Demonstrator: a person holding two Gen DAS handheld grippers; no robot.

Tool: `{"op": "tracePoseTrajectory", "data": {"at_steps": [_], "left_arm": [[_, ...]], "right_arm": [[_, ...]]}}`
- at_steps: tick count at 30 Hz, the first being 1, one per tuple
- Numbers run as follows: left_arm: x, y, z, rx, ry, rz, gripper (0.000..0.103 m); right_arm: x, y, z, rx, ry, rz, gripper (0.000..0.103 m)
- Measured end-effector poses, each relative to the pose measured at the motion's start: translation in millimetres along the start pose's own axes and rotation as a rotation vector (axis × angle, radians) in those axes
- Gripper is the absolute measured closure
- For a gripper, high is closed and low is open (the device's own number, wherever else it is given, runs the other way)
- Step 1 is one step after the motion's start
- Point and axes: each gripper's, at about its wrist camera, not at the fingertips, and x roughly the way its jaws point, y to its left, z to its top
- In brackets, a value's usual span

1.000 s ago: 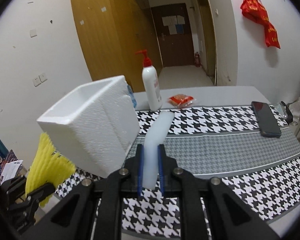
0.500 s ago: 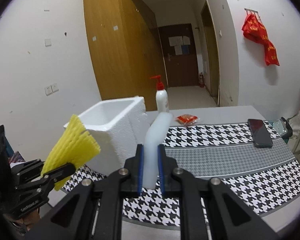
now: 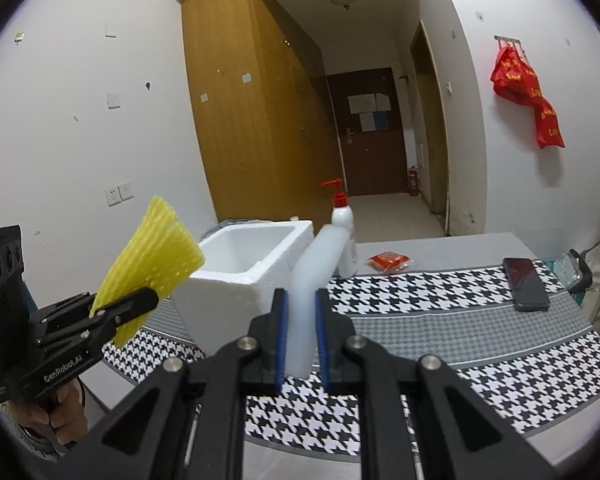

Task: Organize soft objects
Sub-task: 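Carry the white foam roller over the foam box with the right gripper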

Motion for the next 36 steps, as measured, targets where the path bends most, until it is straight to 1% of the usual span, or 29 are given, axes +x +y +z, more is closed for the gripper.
{"op": "tracePoseTrajectory", "data": {"at_steps": [9, 19, 27, 31, 36], "left_arm": [[-8, 18, 4, -0.004, -0.034, 0.065, 0.084], [-16, 46, 6, -0.039, -0.058, 0.141, 0.084], [-12, 58, 1, -0.045, -0.04, 0.191, 0.084], [-8, 72, -1, -0.081, -0.023, 0.221, 0.084], [-2, 83, -4, -0.101, -0.003, 0.248, 0.084]], "right_arm": [[10, 26, 6, -0.043, -0.009, 0.054, 0.087], [30, 48, 15, -0.078, -0.005, 0.114, 0.087], [55, 61, 25, -0.105, 0.015, 0.147, 0.087], [70, 62, 33, -0.101, 0.027, 0.16, 0.087], [88, 66, 42, -0.111, 0.042, 0.168, 0.087]]}}
